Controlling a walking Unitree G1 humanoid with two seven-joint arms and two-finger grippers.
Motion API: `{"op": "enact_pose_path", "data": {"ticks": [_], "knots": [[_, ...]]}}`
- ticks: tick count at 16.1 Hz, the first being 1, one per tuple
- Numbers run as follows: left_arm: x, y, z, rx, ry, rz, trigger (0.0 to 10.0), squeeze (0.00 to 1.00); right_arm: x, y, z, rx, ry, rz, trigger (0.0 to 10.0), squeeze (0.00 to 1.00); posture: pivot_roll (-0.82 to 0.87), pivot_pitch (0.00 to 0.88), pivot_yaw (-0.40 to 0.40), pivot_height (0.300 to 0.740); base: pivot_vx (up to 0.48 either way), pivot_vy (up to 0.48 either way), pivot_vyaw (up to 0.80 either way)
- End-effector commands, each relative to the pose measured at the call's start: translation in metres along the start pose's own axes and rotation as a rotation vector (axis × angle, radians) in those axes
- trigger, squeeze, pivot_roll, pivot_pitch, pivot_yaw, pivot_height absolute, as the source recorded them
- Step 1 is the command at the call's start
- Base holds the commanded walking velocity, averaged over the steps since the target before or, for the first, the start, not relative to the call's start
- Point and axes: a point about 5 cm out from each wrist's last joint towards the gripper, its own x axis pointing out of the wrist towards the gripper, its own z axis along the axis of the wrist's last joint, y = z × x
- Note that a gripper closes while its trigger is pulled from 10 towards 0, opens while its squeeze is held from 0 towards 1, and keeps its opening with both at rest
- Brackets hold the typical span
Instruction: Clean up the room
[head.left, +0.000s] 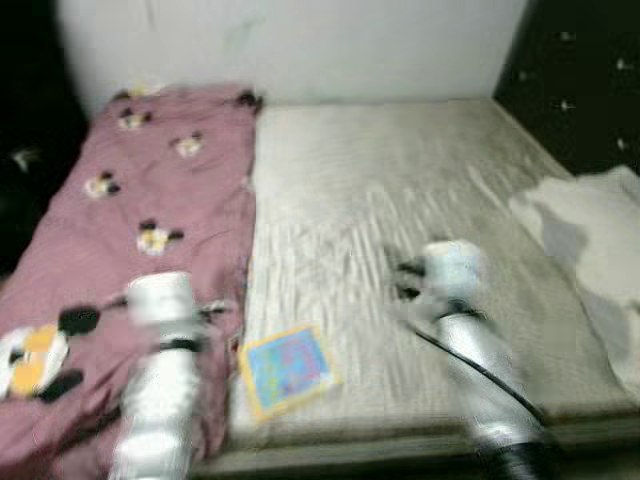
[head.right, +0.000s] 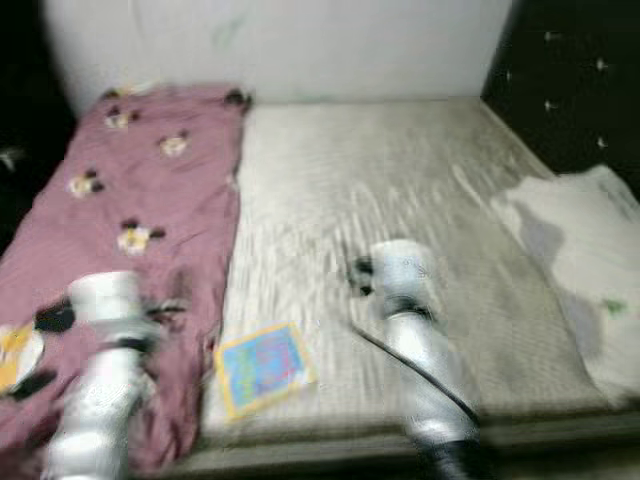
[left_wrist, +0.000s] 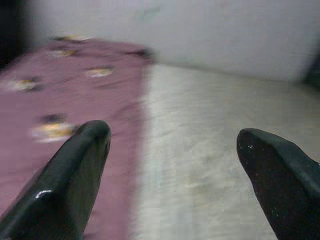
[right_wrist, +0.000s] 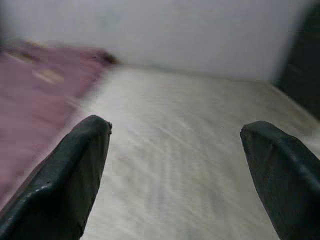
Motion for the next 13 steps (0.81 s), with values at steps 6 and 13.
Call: {"op": "enact_pose_path", "data": {"ticks": [6, 13], "knots": [[-0.0029, 0.0169, -0.0007, 0.005, 0.014, 0.085, 10.0, 0.0, 0.0044, 0.0149, 0.0092, 0.021, -0.042, 0.039, 10.0, 0.0, 0.04, 0.034, 0.009, 0.74, 0.0, 0.0, 0.0], [-0.0037, 0.017, -0.0018, -0.006, 0.022, 0.082, 10.0, 0.0, 0.0052, 0.0175, 0.0094, 0.004, -0.042, 0.05, 10.0, 0.0, 0.04, 0.037, 0.007, 0.74, 0.0, 0.121, 0.43]]}}
